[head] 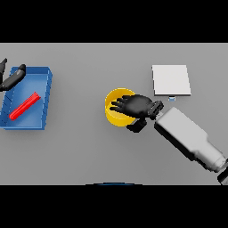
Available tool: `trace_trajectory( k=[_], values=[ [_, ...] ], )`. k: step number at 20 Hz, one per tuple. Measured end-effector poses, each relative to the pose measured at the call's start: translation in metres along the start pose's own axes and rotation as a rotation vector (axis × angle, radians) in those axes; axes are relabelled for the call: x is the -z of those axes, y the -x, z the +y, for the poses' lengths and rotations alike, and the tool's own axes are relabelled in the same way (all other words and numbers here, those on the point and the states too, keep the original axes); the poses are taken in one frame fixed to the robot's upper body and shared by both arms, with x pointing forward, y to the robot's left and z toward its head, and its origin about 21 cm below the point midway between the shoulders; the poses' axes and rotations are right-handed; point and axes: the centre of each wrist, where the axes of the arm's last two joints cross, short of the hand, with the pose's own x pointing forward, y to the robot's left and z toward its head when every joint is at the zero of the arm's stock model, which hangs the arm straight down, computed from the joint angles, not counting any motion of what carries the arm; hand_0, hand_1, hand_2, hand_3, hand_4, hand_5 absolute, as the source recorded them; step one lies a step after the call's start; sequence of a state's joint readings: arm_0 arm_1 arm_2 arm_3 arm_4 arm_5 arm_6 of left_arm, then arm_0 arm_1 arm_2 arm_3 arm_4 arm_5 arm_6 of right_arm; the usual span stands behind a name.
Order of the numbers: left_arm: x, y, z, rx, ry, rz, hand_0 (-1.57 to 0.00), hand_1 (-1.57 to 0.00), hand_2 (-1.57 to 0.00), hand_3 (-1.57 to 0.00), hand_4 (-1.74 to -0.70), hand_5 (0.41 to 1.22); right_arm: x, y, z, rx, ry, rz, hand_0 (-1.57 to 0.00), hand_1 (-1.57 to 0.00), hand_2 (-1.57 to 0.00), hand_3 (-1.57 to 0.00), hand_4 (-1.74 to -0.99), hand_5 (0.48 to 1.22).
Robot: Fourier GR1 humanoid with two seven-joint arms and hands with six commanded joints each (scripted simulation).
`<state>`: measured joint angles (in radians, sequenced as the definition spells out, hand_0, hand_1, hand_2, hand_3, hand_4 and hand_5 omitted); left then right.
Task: Pick up the red beaker and tilt it to pour out 1 green nut into yellow bowl. Pick up the yellow bowl and place it on the metallic measuring scale.
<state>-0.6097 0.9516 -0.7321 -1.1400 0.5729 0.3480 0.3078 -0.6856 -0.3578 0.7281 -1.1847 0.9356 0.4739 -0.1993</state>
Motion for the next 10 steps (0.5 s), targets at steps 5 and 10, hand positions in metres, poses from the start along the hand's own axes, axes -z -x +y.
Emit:
trace_trajectory(
  k=[5,10],
  values=[
    [-0.0020,0.0004,0.0001,-0.005,-0.009,-0.002,0.00,0.00,0.00,0.00,-0.71,0.689,0.0033,0.0001,0.0003,0.053,-0.031,0.017,-0.11,-0.10,-0.09,-0.10,-1.360,0.842],
    [-0.0021,0.0027,0.0018,-0.008,-0.009,-0.006,0.00,0.00,0.00,0.00,-0.72,0.693,0.0064,-0.0010,0.0029,0.037,-0.043,-0.018,-1.05,-1.01,-0.87,-0.57,-1.552,1.079]
  ],
)
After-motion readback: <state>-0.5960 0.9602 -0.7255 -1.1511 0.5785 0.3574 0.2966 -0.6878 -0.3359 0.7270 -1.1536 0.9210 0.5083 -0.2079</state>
